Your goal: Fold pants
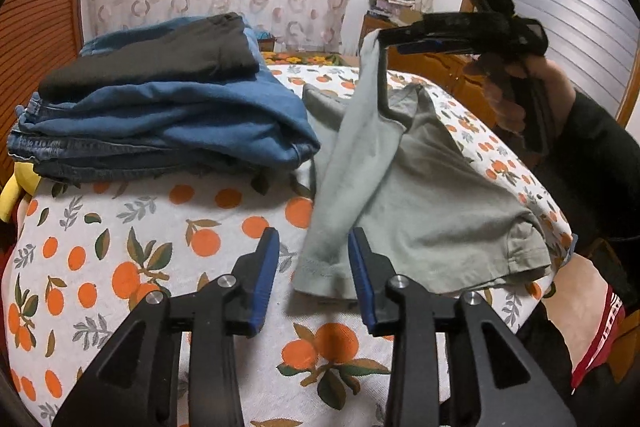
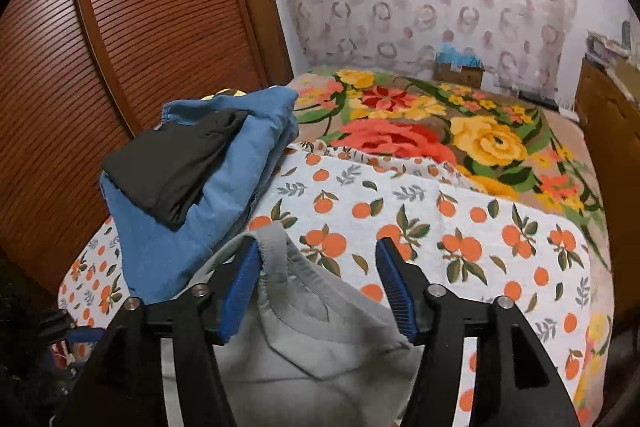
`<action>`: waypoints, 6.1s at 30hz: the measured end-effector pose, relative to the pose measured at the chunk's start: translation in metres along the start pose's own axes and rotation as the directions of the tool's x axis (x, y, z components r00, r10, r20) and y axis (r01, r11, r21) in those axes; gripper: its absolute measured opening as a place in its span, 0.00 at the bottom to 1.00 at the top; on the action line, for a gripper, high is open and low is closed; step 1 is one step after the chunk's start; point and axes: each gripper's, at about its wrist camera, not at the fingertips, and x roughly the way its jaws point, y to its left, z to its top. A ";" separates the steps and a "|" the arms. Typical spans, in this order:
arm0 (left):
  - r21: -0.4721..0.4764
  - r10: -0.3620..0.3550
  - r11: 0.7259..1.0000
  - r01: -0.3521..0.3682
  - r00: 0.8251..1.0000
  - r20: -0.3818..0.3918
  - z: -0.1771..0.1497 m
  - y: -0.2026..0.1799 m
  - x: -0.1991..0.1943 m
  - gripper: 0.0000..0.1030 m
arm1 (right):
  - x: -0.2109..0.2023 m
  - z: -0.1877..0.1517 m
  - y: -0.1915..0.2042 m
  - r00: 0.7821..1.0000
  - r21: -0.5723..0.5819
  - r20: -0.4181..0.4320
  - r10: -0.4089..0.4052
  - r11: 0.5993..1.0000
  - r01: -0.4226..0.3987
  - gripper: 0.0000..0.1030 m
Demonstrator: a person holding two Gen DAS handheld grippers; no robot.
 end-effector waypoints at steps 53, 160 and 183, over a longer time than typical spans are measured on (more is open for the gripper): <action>0.045 0.031 0.999 -0.029 0.999 -0.028 0.023 -0.016 0.035 0.47 | 0.014 -0.044 -0.034 0.991 0.058 -0.087 -0.100 0.993 0.105 0.42; 0.008 0.033 0.999 -0.033 0.998 -0.044 -0.027 -0.016 -0.004 0.47 | -0.126 -0.227 0.114 0.983 -0.086 -0.017 -0.181 0.980 0.179 0.34; -0.008 -0.033 0.999 0.032 0.997 -0.065 -0.015 -0.021 0.016 0.11 | -0.149 -0.244 0.091 0.993 0.044 0.012 -0.121 0.992 0.120 0.06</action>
